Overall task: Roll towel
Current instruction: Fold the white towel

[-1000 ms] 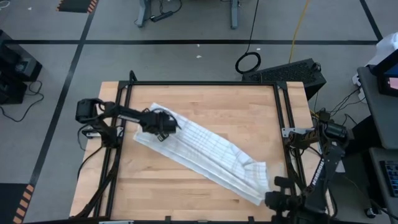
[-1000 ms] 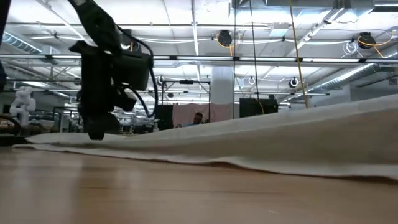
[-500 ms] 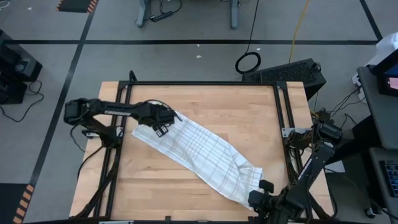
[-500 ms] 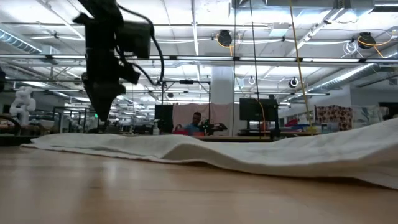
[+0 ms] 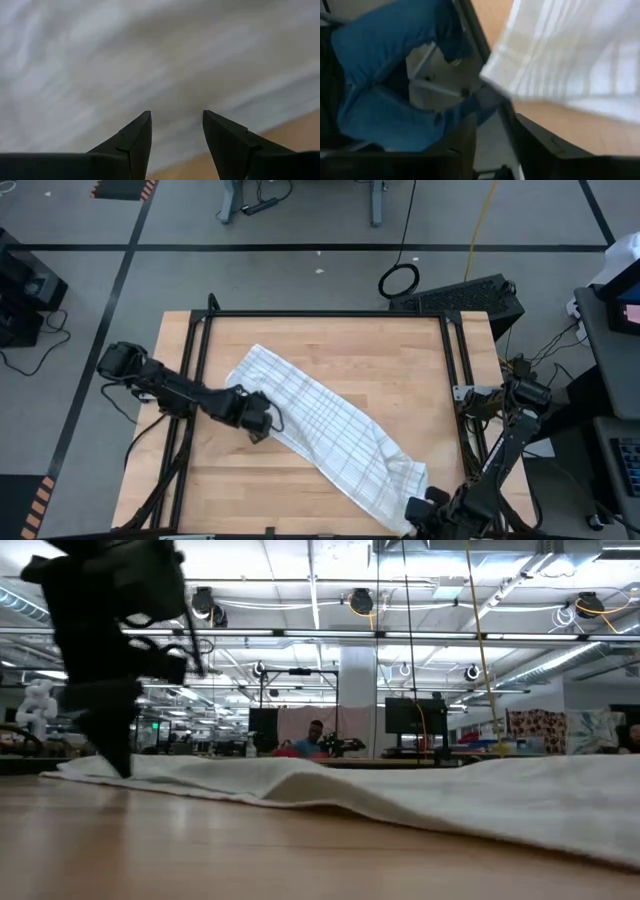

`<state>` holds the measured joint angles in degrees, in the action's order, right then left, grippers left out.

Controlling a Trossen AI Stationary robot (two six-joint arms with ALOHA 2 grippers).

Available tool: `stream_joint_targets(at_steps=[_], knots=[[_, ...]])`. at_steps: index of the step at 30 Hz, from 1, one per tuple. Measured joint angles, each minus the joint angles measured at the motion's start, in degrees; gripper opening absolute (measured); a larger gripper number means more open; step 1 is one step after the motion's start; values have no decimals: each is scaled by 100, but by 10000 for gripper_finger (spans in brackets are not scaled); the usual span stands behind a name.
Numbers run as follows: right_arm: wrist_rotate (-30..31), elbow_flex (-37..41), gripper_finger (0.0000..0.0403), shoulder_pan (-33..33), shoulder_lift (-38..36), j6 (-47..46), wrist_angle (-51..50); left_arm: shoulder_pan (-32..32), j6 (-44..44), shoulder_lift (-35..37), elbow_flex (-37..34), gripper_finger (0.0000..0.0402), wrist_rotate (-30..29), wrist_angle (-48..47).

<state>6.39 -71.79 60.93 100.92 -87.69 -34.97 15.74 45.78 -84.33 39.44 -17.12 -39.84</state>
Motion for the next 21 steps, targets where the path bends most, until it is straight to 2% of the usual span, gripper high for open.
stream_joint_targets(at_steps=[6, 13, 17, 19, 21], knots=[[-44, 0, 171, 10, -2, -125, -105, -151, 193, 37, -516, 182, -314, -78], [1151, -2, 183, -816, -7, 111, -2103, -904, 149, 13, -596, 182, -1028, -175], [2060, -2, 172, -1497, -8, 1180, -2883, -1467, -22, 5, -475, 182, -1431, -485], [2326, -2, 164, -1967, -9, 1845, -2945, -1605, 18, 78, -258, 182, -1329, -687], [2347, -2, 156, -2374, -9, 2744, -2850, -1557, 144, 173, -46, 182, -1079, -820]])
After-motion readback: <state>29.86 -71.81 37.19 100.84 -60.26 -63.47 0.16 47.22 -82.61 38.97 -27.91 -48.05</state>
